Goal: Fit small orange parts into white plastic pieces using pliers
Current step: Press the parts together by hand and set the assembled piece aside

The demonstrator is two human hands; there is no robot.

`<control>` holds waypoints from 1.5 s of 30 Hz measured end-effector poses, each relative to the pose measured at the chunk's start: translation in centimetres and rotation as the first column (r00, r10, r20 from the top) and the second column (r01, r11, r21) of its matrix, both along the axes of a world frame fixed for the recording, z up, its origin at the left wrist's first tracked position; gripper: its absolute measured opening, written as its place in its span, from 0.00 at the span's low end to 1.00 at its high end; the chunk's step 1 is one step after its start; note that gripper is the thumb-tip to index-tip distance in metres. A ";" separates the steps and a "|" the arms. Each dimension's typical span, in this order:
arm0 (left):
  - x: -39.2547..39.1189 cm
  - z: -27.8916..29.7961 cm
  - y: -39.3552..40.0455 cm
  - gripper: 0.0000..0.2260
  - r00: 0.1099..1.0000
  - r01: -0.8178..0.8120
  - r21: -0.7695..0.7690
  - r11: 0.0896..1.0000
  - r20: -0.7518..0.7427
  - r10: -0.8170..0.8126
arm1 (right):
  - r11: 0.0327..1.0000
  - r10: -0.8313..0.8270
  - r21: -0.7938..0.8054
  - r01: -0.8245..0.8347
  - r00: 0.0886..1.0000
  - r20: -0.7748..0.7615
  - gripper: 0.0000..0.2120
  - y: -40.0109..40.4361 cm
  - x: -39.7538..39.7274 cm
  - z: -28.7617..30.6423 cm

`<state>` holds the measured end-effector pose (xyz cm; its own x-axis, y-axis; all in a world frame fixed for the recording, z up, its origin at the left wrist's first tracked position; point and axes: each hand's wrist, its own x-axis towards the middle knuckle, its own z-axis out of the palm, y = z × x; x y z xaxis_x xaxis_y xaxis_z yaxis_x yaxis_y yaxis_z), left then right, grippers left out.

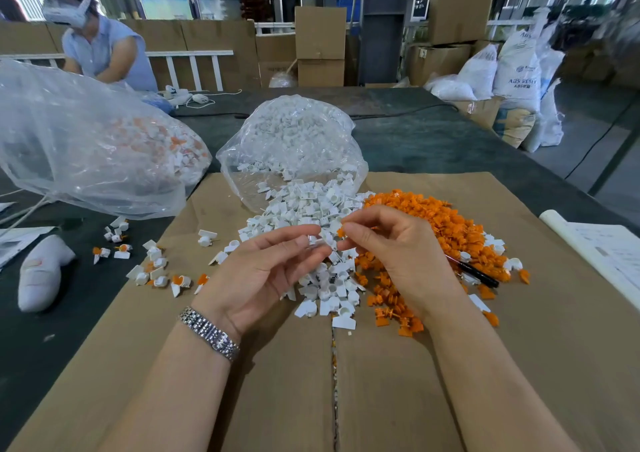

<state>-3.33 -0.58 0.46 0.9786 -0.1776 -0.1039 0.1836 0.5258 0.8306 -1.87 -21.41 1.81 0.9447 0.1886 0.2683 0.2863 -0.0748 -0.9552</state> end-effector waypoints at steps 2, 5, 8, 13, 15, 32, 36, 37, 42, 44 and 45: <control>0.0 0.0 -0.1 0.10 1.000 0.024 -0.013 1.000 -0.012 -0.024 | 0.999 0.017 0.029 -0.017 1.000 0.001 0.06 0.1 -0.1 0.1; 0.0 0.0 -0.3 0.10 0.999 0.038 -0.043 0.998 -0.029 -0.039 | 0.999 0.004 0.049 -0.005 1.000 0.022 0.05 0.1 -0.1 0.1; 0.0 0.1 -0.6 0.10 0.999 -0.002 -0.016 1.000 -0.050 0.001 | 0.999 -0.007 0.050 0.004 0.998 0.062 0.06 0.4 -0.1 0.1; 0.0 0.0 -0.7 0.09 0.997 -0.078 0.092 0.993 -0.023 0.080 | 0.999 0.031 -0.038 -0.027 0.995 0.092 0.03 1.2 -0.3 -0.2; 0.1 -0.1 -0.9 0.09 0.998 -0.068 0.047 0.997 -0.006 0.069 | 0.999 0.031 -0.044 -0.027 0.995 0.096 0.03 1.4 -0.3 -0.3; -0.7 0.0 -1.6 0.13 0.954 -0.193 0.269 0.944 0.278 0.116 | 1.000 0.014 -0.018 -0.013 0.998 0.061 0.04 1.3 -0.5 -0.2; -1.0 0.2 -1.8 0.13 0.934 -0.264 0.465 0.845 0.343 0.103 | 0.998 0.042 -0.039 -0.041 0.999 0.028 0.04 1.2 -0.4 -0.2; -1.1 0.3 -1.8 0.13 0.929 -0.273 0.486 0.830 0.357 0.096 | 0.998 0.044 -0.034 -0.044 0.999 0.009 0.03 1.2 -0.4 -0.2; -1.2 0.5 -1.7 0.13 0.936 -0.255 0.426 0.868 0.333 0.112 | 0.996 0.090 -0.001 -0.090 0.996 -0.015 0.04 1.0 -0.5 0.0; -1.3 0.6 -1.4 0.13 0.955 -0.197 0.346 0.917 0.278 0.101 | 0.993 0.119 -0.007 -0.119 0.993 -0.007 0.05 0.8 -0.7 0.2; -1.3 0.6 -1.3 0.13 0.959 -0.180 0.346 0.921 0.272 0.085 | 0.991 0.132 -0.014 -0.133 0.991 -0.015 0.04 0.7 -0.7 0.3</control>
